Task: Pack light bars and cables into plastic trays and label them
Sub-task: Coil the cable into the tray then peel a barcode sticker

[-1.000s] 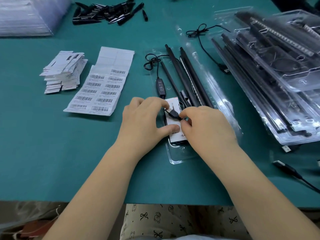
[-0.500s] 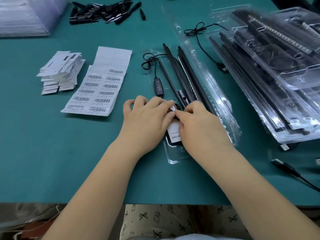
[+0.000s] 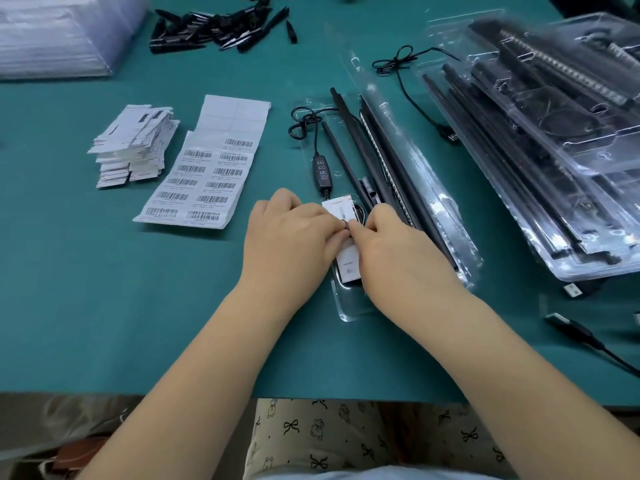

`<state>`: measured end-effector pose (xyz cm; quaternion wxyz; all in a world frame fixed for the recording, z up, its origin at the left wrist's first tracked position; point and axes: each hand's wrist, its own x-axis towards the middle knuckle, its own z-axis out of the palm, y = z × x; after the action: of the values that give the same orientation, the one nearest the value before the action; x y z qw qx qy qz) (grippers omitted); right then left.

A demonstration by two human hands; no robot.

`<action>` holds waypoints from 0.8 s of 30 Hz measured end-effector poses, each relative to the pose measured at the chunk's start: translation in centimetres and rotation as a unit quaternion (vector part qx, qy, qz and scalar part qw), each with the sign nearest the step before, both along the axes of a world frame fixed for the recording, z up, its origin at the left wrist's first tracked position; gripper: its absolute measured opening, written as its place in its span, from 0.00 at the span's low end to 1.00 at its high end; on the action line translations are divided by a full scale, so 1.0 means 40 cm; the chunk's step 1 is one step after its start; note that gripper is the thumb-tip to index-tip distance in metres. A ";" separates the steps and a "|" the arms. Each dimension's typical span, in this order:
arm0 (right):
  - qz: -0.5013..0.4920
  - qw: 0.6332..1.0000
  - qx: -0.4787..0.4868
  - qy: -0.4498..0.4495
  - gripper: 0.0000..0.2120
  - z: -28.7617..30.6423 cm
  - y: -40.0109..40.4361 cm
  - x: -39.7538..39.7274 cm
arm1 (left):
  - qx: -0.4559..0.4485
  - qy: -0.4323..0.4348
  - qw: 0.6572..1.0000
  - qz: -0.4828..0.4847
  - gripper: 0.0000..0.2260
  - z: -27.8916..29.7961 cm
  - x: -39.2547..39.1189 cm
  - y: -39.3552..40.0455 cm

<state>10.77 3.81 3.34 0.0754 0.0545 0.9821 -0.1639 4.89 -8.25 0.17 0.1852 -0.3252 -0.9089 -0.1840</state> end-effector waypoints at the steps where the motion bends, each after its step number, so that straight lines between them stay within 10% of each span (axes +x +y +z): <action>1: 0.018 0.999 0.027 0.010 0.15 -0.004 -0.001 0.016 | -0.011 0.002 1.000 0.000 0.10 0.002 0.002 -0.001; 4: 0.139 0.967 0.027 0.210 0.16 0.014 -0.006 0.107 | -0.021 -0.027 0.999 0.002 0.12 0.015 0.014 -0.003; 7: 0.110 0.858 -0.092 0.492 0.13 0.034 0.048 0.188 | -0.054 -0.058 0.997 0.024 0.12 0.026 0.026 0.000; 15: 0.013 0.995 -0.070 0.065 0.22 -0.036 0.077 0.164 | -0.136 -0.130 0.982 -0.005 0.19 0.024 0.013 -0.049; 24: -0.006 0.993 0.008 0.120 0.21 -0.062 0.072 0.149 | 0.110 -0.409 0.906 0.006 0.16 0.028 -0.015 -0.068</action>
<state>16.72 6.67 0.88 -0.0443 0.0404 0.9850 -0.1616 4.30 -10.97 1.28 -0.1668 -0.1938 -0.8806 -0.3989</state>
